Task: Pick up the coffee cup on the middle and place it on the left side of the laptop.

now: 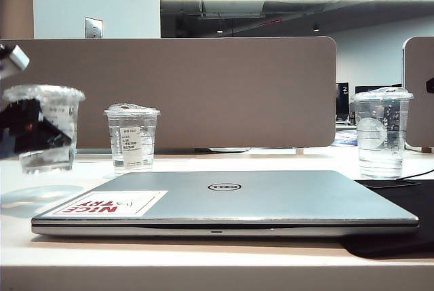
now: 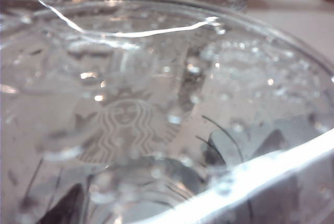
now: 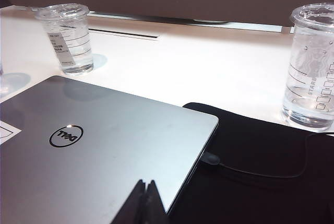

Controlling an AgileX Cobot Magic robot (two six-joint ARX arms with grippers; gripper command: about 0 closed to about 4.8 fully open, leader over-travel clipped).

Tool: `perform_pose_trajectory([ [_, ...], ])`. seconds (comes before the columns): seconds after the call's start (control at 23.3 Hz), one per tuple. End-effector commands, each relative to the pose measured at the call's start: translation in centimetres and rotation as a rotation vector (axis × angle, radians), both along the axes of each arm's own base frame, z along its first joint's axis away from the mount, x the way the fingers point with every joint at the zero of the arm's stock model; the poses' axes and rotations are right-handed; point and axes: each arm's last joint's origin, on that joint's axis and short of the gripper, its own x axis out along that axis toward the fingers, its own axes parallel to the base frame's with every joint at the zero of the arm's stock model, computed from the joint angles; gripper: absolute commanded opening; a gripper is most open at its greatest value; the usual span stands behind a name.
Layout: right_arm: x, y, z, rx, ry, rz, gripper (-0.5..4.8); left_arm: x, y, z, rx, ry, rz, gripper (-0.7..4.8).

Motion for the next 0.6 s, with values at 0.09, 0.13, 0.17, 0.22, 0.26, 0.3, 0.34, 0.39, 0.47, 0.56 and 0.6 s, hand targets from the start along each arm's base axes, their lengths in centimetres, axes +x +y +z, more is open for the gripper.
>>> perform_pose_trajectory([
  [0.09,0.0,0.0,0.0,0.006,-0.012,0.000,-0.05,0.5,-0.1,-0.6,-0.012,-0.063,-0.033,2.97],
  [0.13,0.0,0.0,0.0,0.006,-0.012,0.000,-0.05,0.5,-0.1,-0.8,-0.012,-0.064,-0.032,2.97],
  [0.17,0.0,0.0,0.0,0.006,-0.011,0.000,-0.05,0.6,-0.1,-1.4,-0.012,-0.063,-0.034,2.97],
  [0.22,0.0,0.0,0.0,0.006,-0.011,0.000,-0.05,0.7,-0.1,-1.6,-0.013,-0.064,-0.041,2.97],
  [0.26,0.0,0.0,0.0,0.006,-0.011,0.000,-0.05,0.7,-0.1,-1.9,-0.015,-0.064,-0.053,2.97],
  [0.3,0.0,0.0,0.0,0.006,-0.011,0.000,-0.05,0.7,-0.2,-2.1,-0.016,-0.064,-0.056,2.97],
  [0.34,0.0,0.0,0.0,0.006,-0.010,0.000,-0.05,0.7,-0.2,-2.3,-0.018,-0.061,-0.066,2.97],
  [0.39,0.0,0.0,0.0,0.006,-0.010,0.000,-0.05,0.7,-0.2,-2.5,-0.019,-0.057,-0.071,2.97],
  [0.47,0.0,0.0,0.0,0.004,-0.006,0.000,-0.05,0.7,-0.2,-3.0,-0.018,-0.038,-0.071,2.97],
  [0.56,0.1,0.0,-0.1,0.001,0.000,0.000,-0.05,0.7,-0.2,-3.3,-0.016,-0.030,-0.073,2.97],
  [0.6,0.1,0.0,-0.1,0.001,0.000,0.000,-0.05,0.7,-0.2,-3.3,-0.014,-0.030,-0.074,2.97],
])
